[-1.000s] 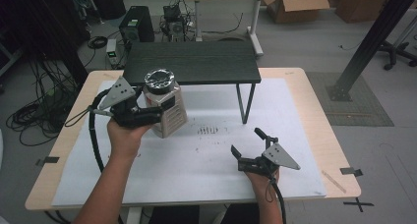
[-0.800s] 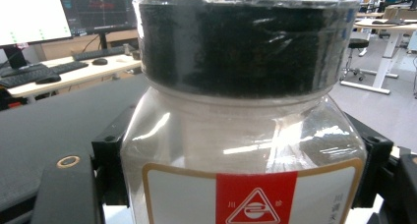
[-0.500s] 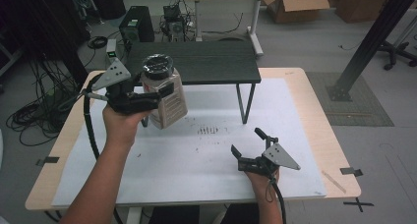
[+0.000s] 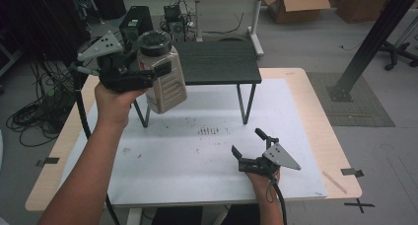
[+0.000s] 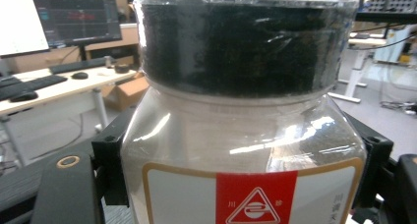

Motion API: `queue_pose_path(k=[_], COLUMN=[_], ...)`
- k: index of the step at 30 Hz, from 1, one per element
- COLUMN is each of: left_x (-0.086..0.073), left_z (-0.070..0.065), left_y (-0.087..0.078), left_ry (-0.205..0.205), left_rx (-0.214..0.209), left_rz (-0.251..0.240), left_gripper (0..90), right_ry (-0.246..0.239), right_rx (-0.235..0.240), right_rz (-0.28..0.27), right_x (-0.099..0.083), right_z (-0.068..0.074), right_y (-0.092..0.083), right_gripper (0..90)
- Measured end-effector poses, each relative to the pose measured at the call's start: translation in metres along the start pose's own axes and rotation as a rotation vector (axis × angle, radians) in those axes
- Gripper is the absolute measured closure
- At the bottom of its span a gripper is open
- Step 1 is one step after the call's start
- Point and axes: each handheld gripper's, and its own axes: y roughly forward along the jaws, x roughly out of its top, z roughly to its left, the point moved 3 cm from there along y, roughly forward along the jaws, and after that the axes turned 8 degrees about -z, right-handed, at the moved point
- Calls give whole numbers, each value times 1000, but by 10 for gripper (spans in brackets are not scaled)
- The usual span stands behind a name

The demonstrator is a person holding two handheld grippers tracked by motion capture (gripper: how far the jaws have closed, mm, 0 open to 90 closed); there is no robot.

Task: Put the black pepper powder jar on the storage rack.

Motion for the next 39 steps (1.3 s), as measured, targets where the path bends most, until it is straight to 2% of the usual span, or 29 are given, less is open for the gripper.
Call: queue_pose_path(k=[4,15,23,27,39], left_x=[6,24,31,35,30], left_z=[5,17,30,41,69], left_y=[4,16,26,32,43], left_ry=[-15,3,3,11,1], left_rx=[-18,-18,15,37,86], left_rz=[-7,-4,3,0,4], left_gripper=[226,226,226,226,226], right_ry=[1,1,0,0,1], right_rx=[0,0,1,1,1], right_rz=[3,1,1,2,2], right_x=[0,0,0,0,0], right_z=[0,-1,0,0,0], right_y=[0,0,0,0,0], right_gripper=[0,0,0,0,0])
